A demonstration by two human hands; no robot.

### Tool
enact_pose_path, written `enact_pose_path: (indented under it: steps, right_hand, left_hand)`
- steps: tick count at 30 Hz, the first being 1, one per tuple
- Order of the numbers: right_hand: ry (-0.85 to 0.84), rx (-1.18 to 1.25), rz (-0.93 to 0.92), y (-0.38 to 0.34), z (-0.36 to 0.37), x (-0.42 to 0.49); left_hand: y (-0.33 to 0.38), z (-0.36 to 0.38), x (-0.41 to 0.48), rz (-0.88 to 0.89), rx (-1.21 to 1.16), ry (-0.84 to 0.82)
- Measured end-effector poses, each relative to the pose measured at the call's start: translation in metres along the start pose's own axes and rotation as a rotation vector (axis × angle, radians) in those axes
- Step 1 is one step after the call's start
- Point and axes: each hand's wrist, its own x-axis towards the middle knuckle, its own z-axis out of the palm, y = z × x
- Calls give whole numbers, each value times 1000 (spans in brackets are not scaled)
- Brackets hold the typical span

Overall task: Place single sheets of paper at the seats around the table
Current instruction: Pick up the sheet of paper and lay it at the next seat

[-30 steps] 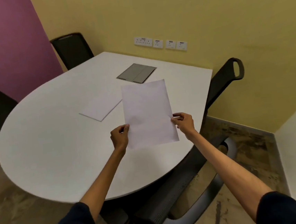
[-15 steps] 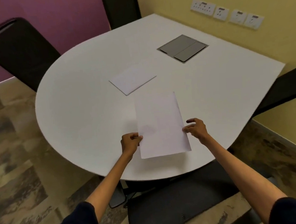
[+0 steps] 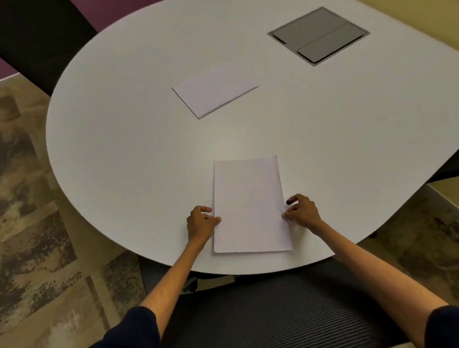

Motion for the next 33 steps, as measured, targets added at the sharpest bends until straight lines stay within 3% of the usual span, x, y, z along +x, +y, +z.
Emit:
enact_pose_path:
  steps: [7,19,25,33]
  right_hand:
    - [20,-34,-53,4,4,18]
    - [-10,-232,-201,9,4,23]
    - [-51,-332,-238,9,4,27]
    - [-43,-313,-243,15,6,28]
  left_hand:
    - [-5,9,7,32,186,22]
    - [-8,9,13,314,575,-6]
    - [-9,6,20,313,746,-76]
    - [-12,9,21,312,780,-79]
